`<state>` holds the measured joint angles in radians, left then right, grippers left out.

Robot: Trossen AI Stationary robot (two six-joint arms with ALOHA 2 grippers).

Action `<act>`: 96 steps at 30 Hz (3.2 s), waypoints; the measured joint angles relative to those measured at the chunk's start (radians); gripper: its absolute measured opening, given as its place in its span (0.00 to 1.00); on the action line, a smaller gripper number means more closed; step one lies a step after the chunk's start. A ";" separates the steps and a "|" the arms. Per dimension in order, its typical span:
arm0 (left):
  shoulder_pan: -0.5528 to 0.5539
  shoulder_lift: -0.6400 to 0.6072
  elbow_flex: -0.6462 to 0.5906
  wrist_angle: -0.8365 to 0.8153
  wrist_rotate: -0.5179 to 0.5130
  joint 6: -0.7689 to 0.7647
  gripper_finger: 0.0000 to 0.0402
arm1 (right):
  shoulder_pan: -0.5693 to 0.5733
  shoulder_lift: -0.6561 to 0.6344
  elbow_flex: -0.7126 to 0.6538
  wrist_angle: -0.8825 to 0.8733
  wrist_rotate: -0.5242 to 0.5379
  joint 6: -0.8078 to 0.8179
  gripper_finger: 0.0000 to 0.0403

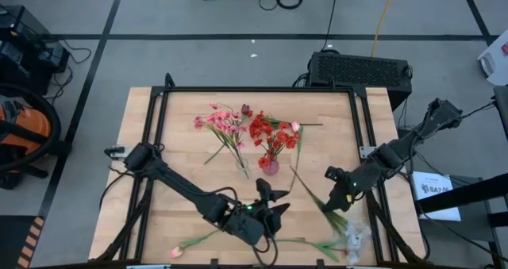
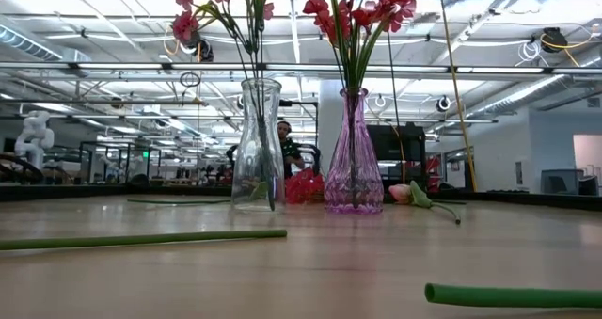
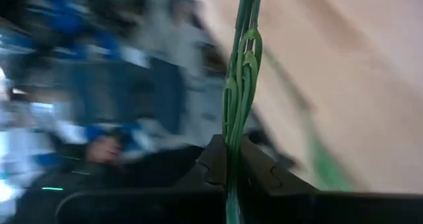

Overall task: Sort flowers into vase by color
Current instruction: Put the white flowers into the transparent vase

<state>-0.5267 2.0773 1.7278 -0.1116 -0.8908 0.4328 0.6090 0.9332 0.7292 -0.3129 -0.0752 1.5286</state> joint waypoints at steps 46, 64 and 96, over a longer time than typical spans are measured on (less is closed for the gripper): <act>0.150 0.159 0.181 0.199 0.412 0.545 0.05 | 0.003 -0.004 -0.023 0.163 0.143 0.169 0.07; 0.156 0.159 0.181 0.204 0.413 0.512 0.04 | -0.009 -0.081 -0.022 0.052 0.134 0.107 0.38; -0.008 0.158 0.181 0.488 0.123 -0.420 0.04 | -0.019 -0.243 -0.022 -0.710 0.283 0.018 0.39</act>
<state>-0.5345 2.2356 1.9087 0.3765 -0.7676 0.0125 0.5903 0.6900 0.7074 -1.0225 0.2077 1.5462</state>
